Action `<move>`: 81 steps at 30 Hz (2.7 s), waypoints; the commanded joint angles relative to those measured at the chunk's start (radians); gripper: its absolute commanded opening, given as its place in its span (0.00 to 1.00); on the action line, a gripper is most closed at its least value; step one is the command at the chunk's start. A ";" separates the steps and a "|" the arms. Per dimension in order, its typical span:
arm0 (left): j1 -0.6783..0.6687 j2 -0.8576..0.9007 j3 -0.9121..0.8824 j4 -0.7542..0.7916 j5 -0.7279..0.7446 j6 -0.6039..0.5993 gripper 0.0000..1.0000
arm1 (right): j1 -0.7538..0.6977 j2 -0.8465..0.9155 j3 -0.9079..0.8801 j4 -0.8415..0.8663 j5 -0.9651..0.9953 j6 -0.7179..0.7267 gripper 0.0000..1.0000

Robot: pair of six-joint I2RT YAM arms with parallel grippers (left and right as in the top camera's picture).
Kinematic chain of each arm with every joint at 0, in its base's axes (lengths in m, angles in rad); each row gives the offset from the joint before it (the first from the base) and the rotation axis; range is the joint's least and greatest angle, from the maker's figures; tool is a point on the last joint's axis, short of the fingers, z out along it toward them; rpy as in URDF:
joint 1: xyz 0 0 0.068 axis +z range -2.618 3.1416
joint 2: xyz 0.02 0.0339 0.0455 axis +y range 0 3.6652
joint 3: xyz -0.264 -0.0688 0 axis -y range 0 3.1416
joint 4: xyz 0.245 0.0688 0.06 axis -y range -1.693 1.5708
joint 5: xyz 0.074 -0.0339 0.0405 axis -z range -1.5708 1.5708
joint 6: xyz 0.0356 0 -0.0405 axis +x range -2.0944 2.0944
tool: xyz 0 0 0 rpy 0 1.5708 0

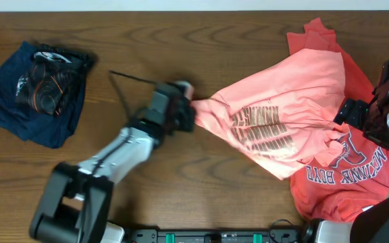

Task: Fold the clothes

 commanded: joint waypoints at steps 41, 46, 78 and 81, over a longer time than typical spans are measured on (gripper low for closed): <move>-0.013 0.229 0.107 -0.259 0.040 -0.177 0.32 | -0.005 0.003 -0.001 -0.004 -0.028 -0.082 0.99; -0.004 0.220 0.109 -0.307 0.072 -0.175 0.06 | -0.005 0.003 -0.001 0.004 -0.027 -0.082 0.99; 0.728 -0.220 0.389 -0.982 0.020 -0.035 0.77 | 0.246 0.163 -0.113 0.144 -0.372 -0.311 0.01; 0.658 -0.220 0.387 -1.007 0.038 -0.035 0.77 | 0.262 0.245 -0.132 0.220 -0.372 -0.312 0.01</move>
